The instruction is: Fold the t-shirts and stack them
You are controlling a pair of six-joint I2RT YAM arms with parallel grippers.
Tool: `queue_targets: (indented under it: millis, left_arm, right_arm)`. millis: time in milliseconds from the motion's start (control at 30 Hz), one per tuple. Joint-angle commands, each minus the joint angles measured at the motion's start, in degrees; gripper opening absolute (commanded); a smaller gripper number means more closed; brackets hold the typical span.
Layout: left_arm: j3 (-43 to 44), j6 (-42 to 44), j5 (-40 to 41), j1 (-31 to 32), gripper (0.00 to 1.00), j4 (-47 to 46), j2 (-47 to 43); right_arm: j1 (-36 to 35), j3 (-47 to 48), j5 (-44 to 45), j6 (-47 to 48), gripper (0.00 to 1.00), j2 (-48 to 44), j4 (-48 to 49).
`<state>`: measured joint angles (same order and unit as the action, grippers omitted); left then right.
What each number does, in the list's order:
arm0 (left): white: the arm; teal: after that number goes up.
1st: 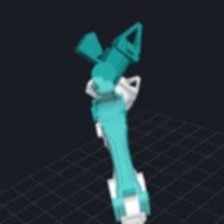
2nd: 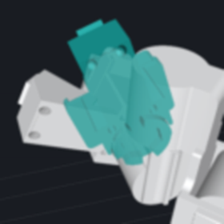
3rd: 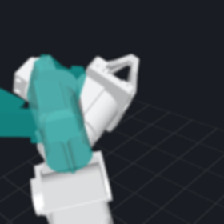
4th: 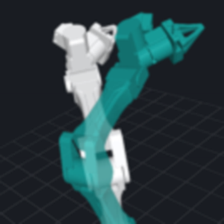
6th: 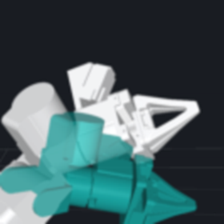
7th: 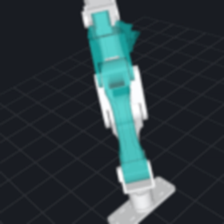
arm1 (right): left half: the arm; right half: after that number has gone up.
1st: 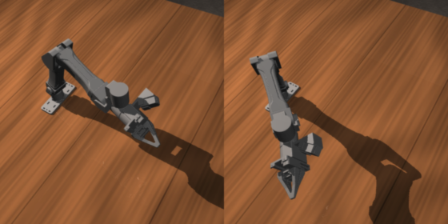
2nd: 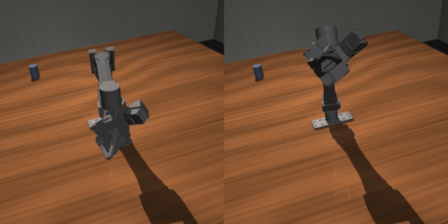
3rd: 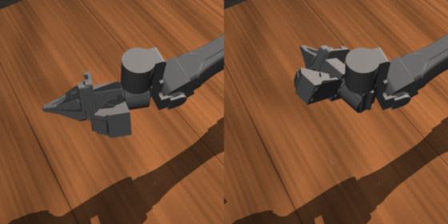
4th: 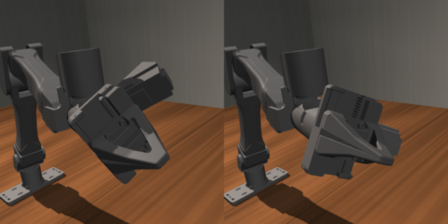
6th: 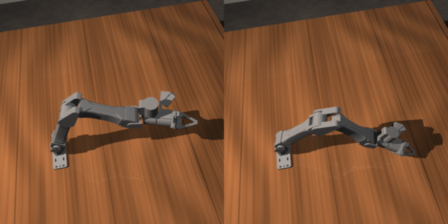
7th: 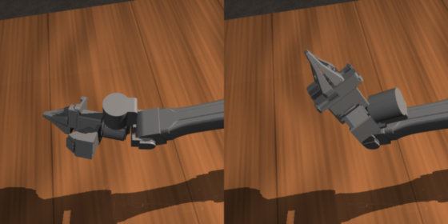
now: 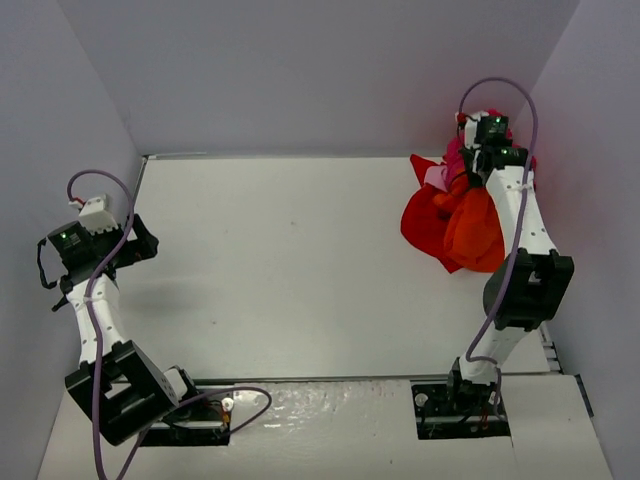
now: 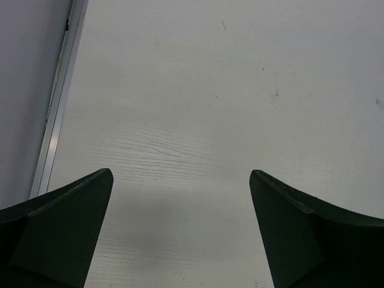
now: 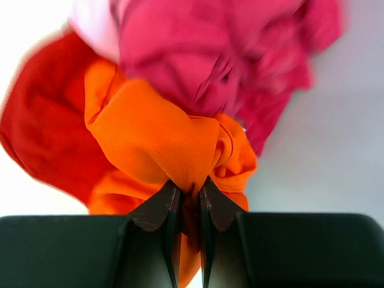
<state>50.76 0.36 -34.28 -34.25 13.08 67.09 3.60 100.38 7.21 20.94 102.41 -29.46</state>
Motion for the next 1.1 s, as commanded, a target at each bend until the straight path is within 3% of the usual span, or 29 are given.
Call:
queue_targets:
  millis: [0,100,367,467,533,567,700,833,900,967,1000,1033,1067]
  left_arm:
    - [2.06,0.34,-0.17,0.5,0.97,-2.53,-0.29]
    - [2.36,0.89,0.58,0.5,0.97,-1.55,-1.18]
    - [3.3,0.87,1.17,0.59,0.97,-0.03,-1.71]
    - [3.25,0.88,1.34,0.67,0.97,0.27,-1.99]
    - [2.81,0.96,1.54,0.63,0.97,0.2,-2.31]
    - [2.64,0.99,1.55,0.68,0.97,0.2,-2.4]
    - [2.5,1.24,1.85,0.68,0.97,0.08,-2.26]
    - [2.9,1.22,1.71,0.68,0.97,0.06,-1.38]
    - [2.94,1.16,1.53,0.74,0.97,-0.1,-1.07]
    - [2.88,1.13,1.56,0.83,0.97,-0.22,-0.99]
    - [2.83,1.16,1.63,0.88,0.97,-0.24,-1.02]
    - [2.77,1.21,1.75,0.94,0.97,-0.24,-1.07]
    - [2.69,1.4,1.83,0.94,0.97,-0.17,-1.22]
  right_arm:
    - [-5.87,11.22,-6.39,-3.01,0.0,-5.12,4.32]
    - [-8.59,13.59,-15.5,-5.0,0.0,-6.84,4.66]
    - [-14.02,14.71,-58.09,-8.88,0.03,-11.99,2.62]
    - [-15.25,9.44,-60.43,-7.28,0.24,-13.76,2.47]
    - [-15.72,6.1,-56.01,-4.8,0.83,-14.33,2.47]
    - [-15.82,4.68,-54.36,-3.3,1.0,-14.7,2.44]
    - [-15.93,-3.6,-45.4,3.27,1.0,-16.19,2.56]
    - [-16.65,-7.07,-36.87,4.13,1.0,-14.14,3.61]
    - [-16.51,-7.6,-31.41,2.98,0.94,-10.08,4.79]
    - [-16.56,-7.29,-28.27,2.8,0.79,-4.87,4.98]
    - [-16.68,-6.88,-27.34,2.85,0.58,-2.42,4.89]
    - [-16.85,-6.26,-26.88,2.79,0.22,-0.25,4.78]
    - [-16.87,-5.24,-25.92,2.39,0.1,1.41,4.72]
